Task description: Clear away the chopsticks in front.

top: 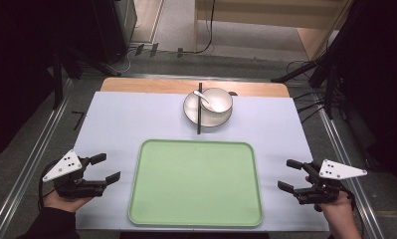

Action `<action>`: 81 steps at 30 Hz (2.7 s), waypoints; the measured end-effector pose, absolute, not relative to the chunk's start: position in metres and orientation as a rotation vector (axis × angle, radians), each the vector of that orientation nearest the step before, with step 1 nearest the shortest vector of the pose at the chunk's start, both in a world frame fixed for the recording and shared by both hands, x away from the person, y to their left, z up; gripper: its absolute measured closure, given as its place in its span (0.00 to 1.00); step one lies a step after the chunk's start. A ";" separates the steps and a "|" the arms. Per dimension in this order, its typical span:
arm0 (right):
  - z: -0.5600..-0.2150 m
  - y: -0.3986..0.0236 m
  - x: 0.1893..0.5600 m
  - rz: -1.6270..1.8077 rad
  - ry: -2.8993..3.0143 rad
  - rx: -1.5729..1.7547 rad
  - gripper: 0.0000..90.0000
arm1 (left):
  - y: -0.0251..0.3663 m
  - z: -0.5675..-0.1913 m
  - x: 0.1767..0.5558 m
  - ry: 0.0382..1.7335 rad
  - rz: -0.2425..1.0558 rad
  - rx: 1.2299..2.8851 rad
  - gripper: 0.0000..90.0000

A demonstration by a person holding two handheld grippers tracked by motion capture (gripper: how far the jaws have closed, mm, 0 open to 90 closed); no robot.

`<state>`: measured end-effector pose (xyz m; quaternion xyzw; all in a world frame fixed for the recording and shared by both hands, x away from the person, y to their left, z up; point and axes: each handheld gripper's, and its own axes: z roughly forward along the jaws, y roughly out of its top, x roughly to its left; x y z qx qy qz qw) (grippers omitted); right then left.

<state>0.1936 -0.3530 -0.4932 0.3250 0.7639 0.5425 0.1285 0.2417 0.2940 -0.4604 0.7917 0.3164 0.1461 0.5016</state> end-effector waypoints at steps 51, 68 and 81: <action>-0.492 -0.352 0.192 1.560 2.226 0.937 0.19 | 0.277 -0.452 0.253 0.906 0.191 1.948 0.31; -0.494 -0.352 0.192 1.539 2.238 0.959 0.19 | 0.234 -0.435 0.301 1.012 0.109 2.025 0.33; -0.495 -0.352 0.192 1.521 2.252 0.961 0.19 | 0.187 -0.424 0.342 1.020 0.087 2.092 0.34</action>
